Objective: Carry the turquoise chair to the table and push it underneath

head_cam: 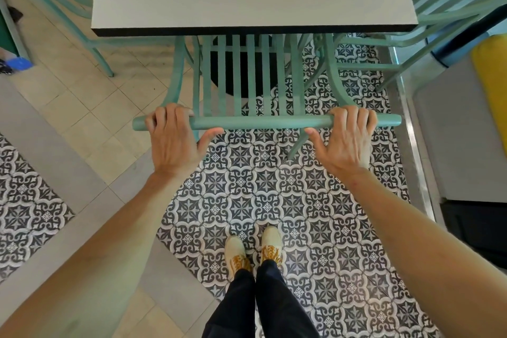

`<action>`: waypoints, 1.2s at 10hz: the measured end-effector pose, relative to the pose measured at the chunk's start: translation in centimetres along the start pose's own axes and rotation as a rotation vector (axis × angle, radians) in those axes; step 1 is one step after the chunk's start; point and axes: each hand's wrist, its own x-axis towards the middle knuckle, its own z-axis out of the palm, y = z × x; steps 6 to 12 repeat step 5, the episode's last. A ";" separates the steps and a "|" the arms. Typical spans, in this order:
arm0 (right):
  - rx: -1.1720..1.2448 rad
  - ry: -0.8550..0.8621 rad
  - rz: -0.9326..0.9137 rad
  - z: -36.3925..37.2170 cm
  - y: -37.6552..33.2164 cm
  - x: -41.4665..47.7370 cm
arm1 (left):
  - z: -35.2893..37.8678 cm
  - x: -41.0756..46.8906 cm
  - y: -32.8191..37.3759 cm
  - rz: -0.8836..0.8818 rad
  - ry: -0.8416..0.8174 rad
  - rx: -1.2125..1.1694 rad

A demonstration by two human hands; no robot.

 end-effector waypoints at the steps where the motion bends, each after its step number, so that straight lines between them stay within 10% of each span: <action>1: -0.004 -0.014 0.013 -0.2 -0.1 0.0 | -0.2 0.1 0.0 0.001 -0.017 0.018; 12: 0.132 -0.235 -0.012 -5.2 -2.6 1.8 | -5.9 2.4 1.3 0.037 -0.260 -0.016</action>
